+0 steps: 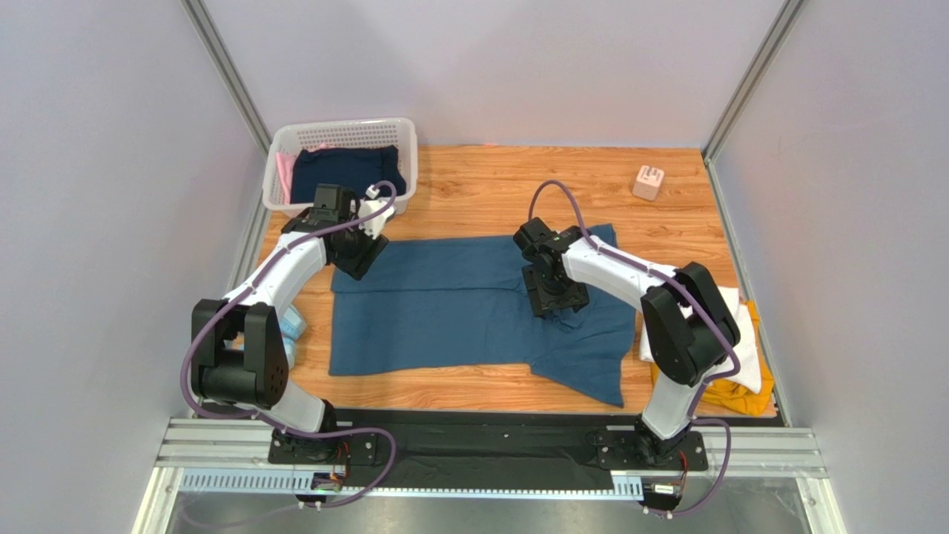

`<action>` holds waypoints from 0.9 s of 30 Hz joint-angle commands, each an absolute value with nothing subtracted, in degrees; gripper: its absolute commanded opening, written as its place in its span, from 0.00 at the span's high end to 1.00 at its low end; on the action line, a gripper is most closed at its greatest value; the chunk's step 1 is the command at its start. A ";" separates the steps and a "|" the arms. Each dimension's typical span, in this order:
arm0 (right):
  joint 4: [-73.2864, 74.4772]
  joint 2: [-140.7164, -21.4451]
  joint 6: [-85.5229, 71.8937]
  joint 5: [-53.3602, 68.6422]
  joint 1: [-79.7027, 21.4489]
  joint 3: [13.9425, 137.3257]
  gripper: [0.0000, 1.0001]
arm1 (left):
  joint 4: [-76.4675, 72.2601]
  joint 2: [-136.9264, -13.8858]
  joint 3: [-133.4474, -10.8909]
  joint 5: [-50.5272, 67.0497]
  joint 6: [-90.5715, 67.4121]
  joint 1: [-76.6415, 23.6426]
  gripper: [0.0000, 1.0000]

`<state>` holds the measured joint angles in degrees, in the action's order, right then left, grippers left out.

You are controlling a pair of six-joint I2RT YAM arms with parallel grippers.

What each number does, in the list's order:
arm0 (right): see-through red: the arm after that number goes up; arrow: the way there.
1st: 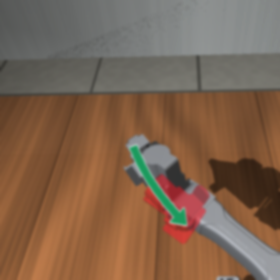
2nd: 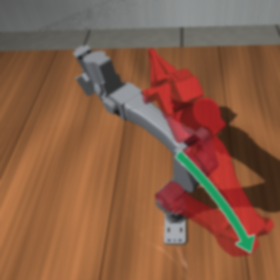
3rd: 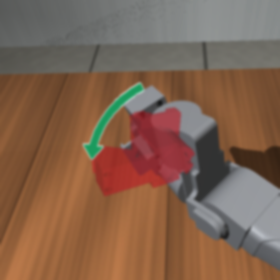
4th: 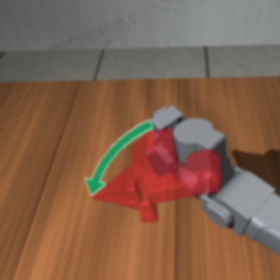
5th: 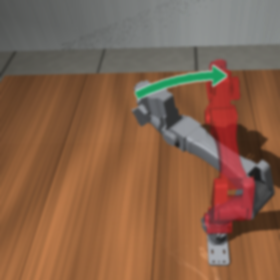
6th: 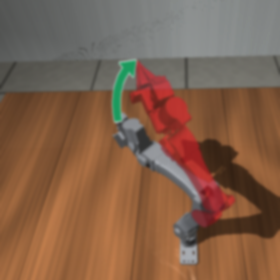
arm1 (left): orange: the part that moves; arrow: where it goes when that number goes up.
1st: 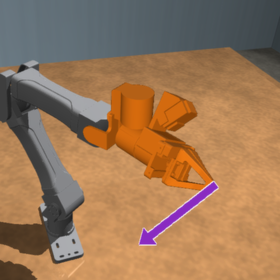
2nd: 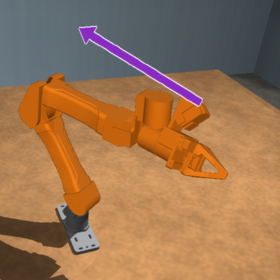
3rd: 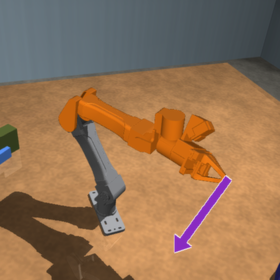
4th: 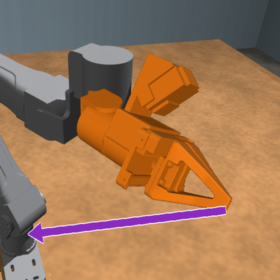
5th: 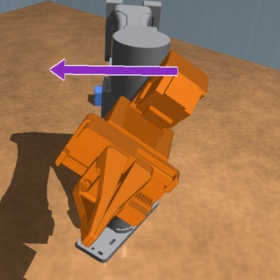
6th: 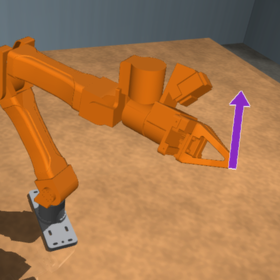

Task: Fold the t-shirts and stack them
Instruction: Fold the flattened tshirt in 1/3 of the way

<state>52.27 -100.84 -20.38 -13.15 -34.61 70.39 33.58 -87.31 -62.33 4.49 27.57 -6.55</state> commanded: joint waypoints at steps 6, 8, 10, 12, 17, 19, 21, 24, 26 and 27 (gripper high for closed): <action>53.53 -94.67 -22.85 -18.91 -32.18 70.40 0.27 | 37.35 -83.33 -65.48 6.42 24.53 -14.38 0.37; 50.30 -91.95 -23.90 -12.87 -27.70 70.31 0.27 | 37.44 -81.22 -65.57 6.59 23.56 -19.14 0.37; 48.52 -90.97 -25.57 -10.64 -22.36 71.27 0.27 | 37.70 -80.51 -66.18 5.81 22.33 -26.69 0.37; 45.89 -92.28 -26.36 -8.36 -17.61 72.76 0.29 | 37.88 -81.03 -68.02 3.52 21.54 -34.23 0.37; 42.81 -102.29 -28.12 4.99 -11.34 80.23 0.34 | 39.28 -86.74 -73.90 2.11 20.04 -42.71 0.38; 43.24 -106.42 -27.43 8.42 -11.07 82.34 0.34 | 39.46 -89.02 -74.79 1.94 20.39 -44.72 0.39; 43.68 -108.45 -27.16 10.37 -11.07 83.23 0.34 | 39.03 -90.08 -75.50 1.32 20.92 -45.70 0.39; 42.89 -109.42 -27.25 9.23 -10.46 83.32 0.34 | 38.50 -93.68 -77.95 1.14 21.36 -46.93 0.39; 42.63 -110.83 -27.33 9.49 -9.76 83.84 0.35 | 38.58 -97.11 -80.85 1.67 21.27 -48.33 0.39; 42.63 -111.44 -27.16 9.58 -9.32 84.11 0.35 | 38.58 -98.34 -81.90 1.67 21.27 -48.95 0.39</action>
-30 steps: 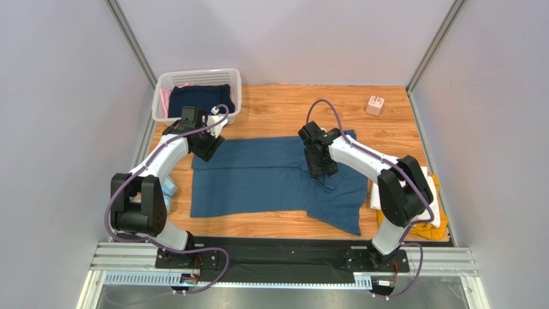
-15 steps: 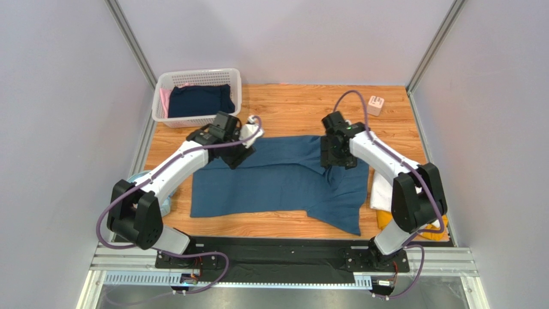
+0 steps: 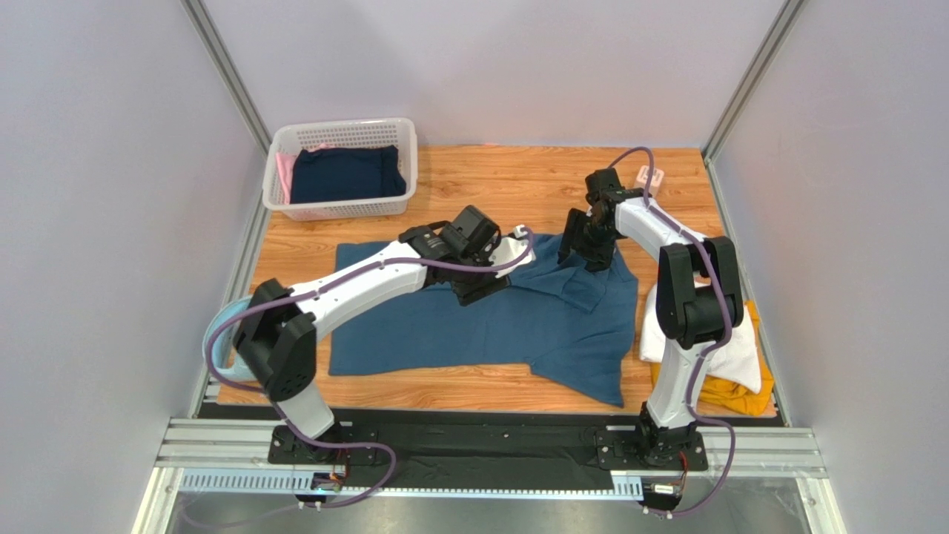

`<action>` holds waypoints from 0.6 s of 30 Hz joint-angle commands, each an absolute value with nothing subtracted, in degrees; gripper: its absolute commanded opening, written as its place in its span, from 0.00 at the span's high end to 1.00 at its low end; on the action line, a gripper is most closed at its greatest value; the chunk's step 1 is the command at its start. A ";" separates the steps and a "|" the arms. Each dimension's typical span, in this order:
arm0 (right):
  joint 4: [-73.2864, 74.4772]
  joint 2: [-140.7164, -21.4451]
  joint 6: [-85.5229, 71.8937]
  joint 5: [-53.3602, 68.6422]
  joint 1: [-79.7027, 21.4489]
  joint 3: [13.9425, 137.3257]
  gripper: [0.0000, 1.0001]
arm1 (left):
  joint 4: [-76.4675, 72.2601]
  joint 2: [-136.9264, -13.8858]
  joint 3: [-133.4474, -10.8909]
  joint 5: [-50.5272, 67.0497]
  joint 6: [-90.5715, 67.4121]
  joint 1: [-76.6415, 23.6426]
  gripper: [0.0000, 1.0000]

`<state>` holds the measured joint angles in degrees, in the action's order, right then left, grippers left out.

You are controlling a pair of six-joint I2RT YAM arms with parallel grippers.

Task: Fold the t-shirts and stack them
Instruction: Fold the flattened tshirt in 1/3 of the way

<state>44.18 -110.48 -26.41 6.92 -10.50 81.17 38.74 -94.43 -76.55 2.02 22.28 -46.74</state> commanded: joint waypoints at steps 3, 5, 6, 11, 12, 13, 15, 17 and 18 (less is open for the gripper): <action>42.98 -112.50 -26.72 9.49 -9.05 85.08 0.37 | 37.79 -103.08 -85.86 0.44 21.45 -52.19 0.39; 42.98 -112.24 -26.46 8.70 -9.05 85.08 0.37 | 36.83 -105.99 -88.67 0.27 21.79 -53.96 0.39; 42.98 -112.24 -26.37 8.35 -8.97 85.17 0.37 | 36.04 -106.95 -89.38 0.18 23.19 -55.88 0.37; 43.42 -113.54 -27.24 6.33 -8.00 86.74 0.37 | 34.45 -115.04 -97.02 -4.22 26.37 -59.24 0.36; 43.42 -114.25 -27.42 6.50 -7.39 87.27 0.37 | 34.54 -116.27 -98.25 -4.22 26.45 -59.33 0.36; 43.77 -115.04 -27.68 6.68 -7.21 87.97 0.37 | 34.45 -118.28 -100.35 -4.65 26.54 -59.50 0.36; 44.21 -117.59 -28.04 6.94 -6.60 89.99 0.39 | 34.19 -119.96 -102.21 -5.01 26.46 -59.50 0.36; 44.30 -119.17 -28.39 7.21 -6.50 90.70 0.41 | 31.83 -121.11 -102.57 -5.97 27.16 -59.50 0.35; 44.21 -120.48 -28.56 7.29 -6.42 91.40 0.42 | 30.77 -121.29 -102.05 -6.50 27.59 -59.50 0.31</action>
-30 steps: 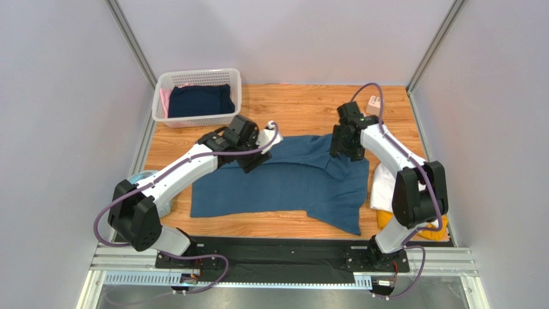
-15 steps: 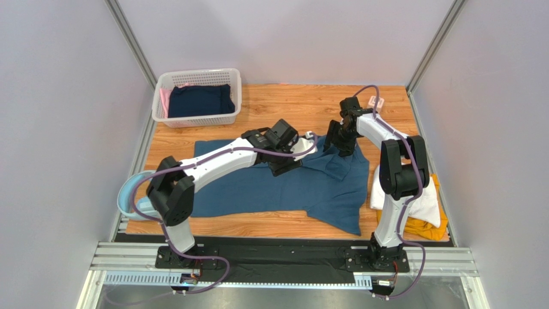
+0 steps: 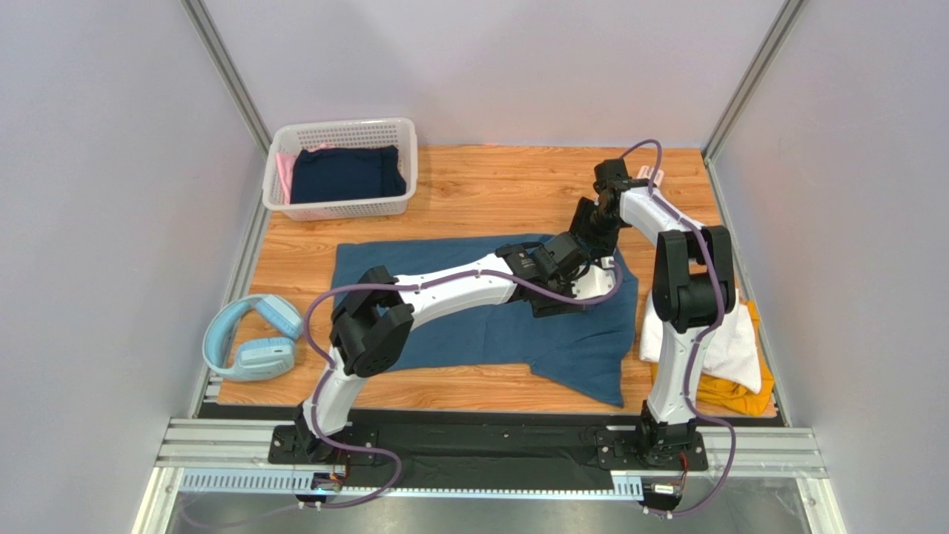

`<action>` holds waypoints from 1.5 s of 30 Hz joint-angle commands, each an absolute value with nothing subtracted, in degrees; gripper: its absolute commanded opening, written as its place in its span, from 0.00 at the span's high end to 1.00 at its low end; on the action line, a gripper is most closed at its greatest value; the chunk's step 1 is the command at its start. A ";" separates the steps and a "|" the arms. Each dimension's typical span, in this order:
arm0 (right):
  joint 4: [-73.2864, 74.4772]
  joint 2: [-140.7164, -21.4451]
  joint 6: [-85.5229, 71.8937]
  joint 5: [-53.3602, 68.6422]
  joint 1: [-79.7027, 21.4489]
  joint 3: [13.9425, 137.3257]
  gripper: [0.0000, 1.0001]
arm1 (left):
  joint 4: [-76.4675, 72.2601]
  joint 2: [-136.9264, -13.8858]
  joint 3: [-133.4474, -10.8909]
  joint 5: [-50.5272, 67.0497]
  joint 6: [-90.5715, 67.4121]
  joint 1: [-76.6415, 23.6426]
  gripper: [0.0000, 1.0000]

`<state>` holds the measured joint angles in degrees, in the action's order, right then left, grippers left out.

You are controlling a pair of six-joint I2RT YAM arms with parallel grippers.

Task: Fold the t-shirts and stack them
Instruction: Fold the flattened tshirt in 1/3 of the way

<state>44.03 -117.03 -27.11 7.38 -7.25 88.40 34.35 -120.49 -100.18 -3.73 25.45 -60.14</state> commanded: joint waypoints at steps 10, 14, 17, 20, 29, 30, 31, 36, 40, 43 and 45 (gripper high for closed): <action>43.77 -122.52 -28.21 8.70 -6.24 91.14 0.57 | 17.05 -123.83 -99.05 -12.92 32.52 -58.80 0.20; 43.68 -122.34 -28.21 8.96 -5.89 90.53 0.58 | 19.42 -125.59 -100.90 -10.99 31.73 -58.80 0.20; 43.33 -122.52 -28.21 9.49 -5.71 90.00 0.58 | 19.34 -126.65 -100.99 -10.37 30.94 -58.80 0.20; 43.15 -122.52 -28.13 9.67 -5.80 89.30 0.59 | 19.51 -127.09 -100.72 -10.28 30.94 -58.80 0.20; 42.54 -122.17 -28.04 10.11 -5.71 88.77 0.59 | 19.95 -129.37 -103.26 -10.02 30.67 -58.36 0.22; 42.37 -121.91 -28.04 10.11 -5.71 88.42 0.59 | 20.56 -129.81 -103.97 -9.67 30.67 -58.19 0.25; 42.36 -121.73 -28.04 10.11 -5.63 88.24 0.59 | 20.91 -130.16 -104.50 -9.76 30.41 -58.10 0.31; 42.10 -121.64 -27.95 10.20 -5.63 87.80 0.59 | 22.06 -130.17 -106.44 -9.41 29.09 -56.78 0.69; 41.92 -121.46 -28.04 10.46 -5.54 87.54 0.59 | 22.32 -129.29 -105.91 -9.84 29.44 -56.60 0.70; 41.92 -121.46 -27.86 10.37 -5.63 87.45 0.60 | 22.41 -128.06 -104.68 -10.11 29.53 -56.60 0.70; 41.84 -121.46 -27.86 10.46 -5.45 87.36 0.60 | 22.67 -126.57 -103.45 -9.59 28.83 -56.51 0.71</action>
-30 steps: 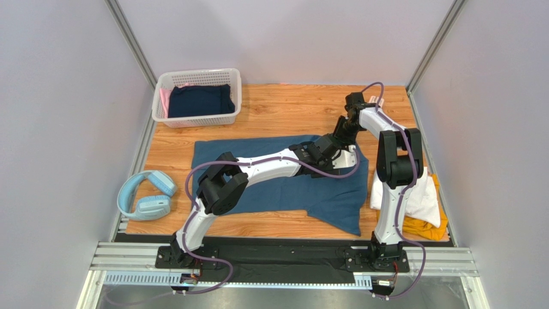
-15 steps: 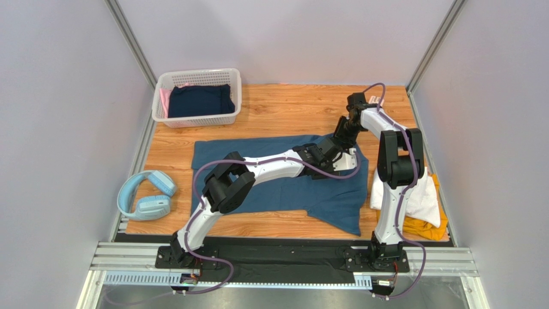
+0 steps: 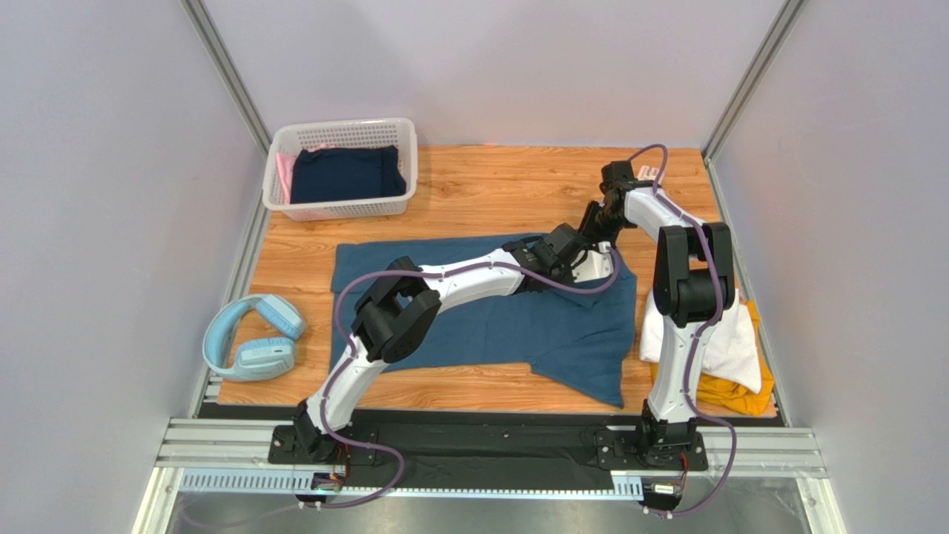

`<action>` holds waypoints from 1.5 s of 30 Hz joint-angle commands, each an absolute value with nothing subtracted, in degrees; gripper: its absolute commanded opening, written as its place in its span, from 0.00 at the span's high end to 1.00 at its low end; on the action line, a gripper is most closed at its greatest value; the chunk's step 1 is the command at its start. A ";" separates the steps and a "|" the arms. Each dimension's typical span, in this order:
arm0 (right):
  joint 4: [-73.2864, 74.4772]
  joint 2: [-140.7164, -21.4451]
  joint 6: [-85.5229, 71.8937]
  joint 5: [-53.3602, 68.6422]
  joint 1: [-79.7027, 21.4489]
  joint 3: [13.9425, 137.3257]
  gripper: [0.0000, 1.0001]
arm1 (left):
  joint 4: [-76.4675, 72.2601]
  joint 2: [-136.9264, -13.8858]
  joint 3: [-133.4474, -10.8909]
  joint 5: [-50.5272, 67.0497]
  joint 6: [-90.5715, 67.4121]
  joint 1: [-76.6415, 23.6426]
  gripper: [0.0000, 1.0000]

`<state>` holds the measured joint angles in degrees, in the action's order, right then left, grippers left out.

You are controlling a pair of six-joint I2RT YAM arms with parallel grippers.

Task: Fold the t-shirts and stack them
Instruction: Fold the flattened tshirt in 1/3 of the way

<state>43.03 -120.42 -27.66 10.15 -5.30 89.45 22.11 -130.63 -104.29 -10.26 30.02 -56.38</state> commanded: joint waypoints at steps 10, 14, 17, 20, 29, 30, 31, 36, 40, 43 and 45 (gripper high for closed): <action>41.92 -121.64 -27.77 10.90 -5.27 87.71 0.60 | 23.64 -119.01 -97.21 -4.66 23.82 -57.39 0.52; 41.92 -121.99 -27.69 10.99 -5.27 87.63 0.60 | 21.02 -116.72 -93.96 -5.44 23.47 -59.41 0.41; 41.75 -121.99 -27.69 10.90 -5.27 87.71 0.60 | 19.26 -116.54 -92.64 -5.97 23.64 -60.29 0.33; 41.75 -122.17 -27.69 10.99 -5.19 87.80 0.60 | 18.46 -118.12 -92.55 -6.50 24.34 -60.47 0.32; 41.13 -121.99 -27.86 11.25 -4.84 87.10 0.60 | 19.51 -126.73 -99.40 -8.96 27.60 -58.89 0.43; 41.13 -121.99 -27.86 11.34 -4.83 87.10 0.60 | 19.69 -127.17 -100.01 -9.05 27.77 -58.71 0.46; 40.96 -121.99 -27.86 11.25 -4.66 86.93 0.60 | 20.04 -128.22 -101.24 -9.14 28.21 -58.36 0.46; 40.43 -121.55 -27.77 11.60 -4.57 86.22 0.60 | 20.65 -129.11 -103.45 -9.40 28.48 -57.75 0.47; 40.17 -121.64 -27.86 11.69 -4.66 85.96 0.61 | 20.65 -128.23 -103.54 -9.23 28.56 -57.92 0.47; 40.08 -121.64 -27.86 11.87 -4.57 85.78 0.61 | 21.00 -128.14 -103.88 -9.05 28.74 -57.83 0.47; 40.17 -121.64 -27.95 11.78 -4.66 85.87 0.61 | 21.44 -128.67 -104.67 -9.05 29.00 -57.74 0.47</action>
<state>41.52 -119.90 -27.68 12.21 -4.29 88.01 20.99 -129.78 -101.71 -9.19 27.62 -57.67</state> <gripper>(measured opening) 0.392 0.534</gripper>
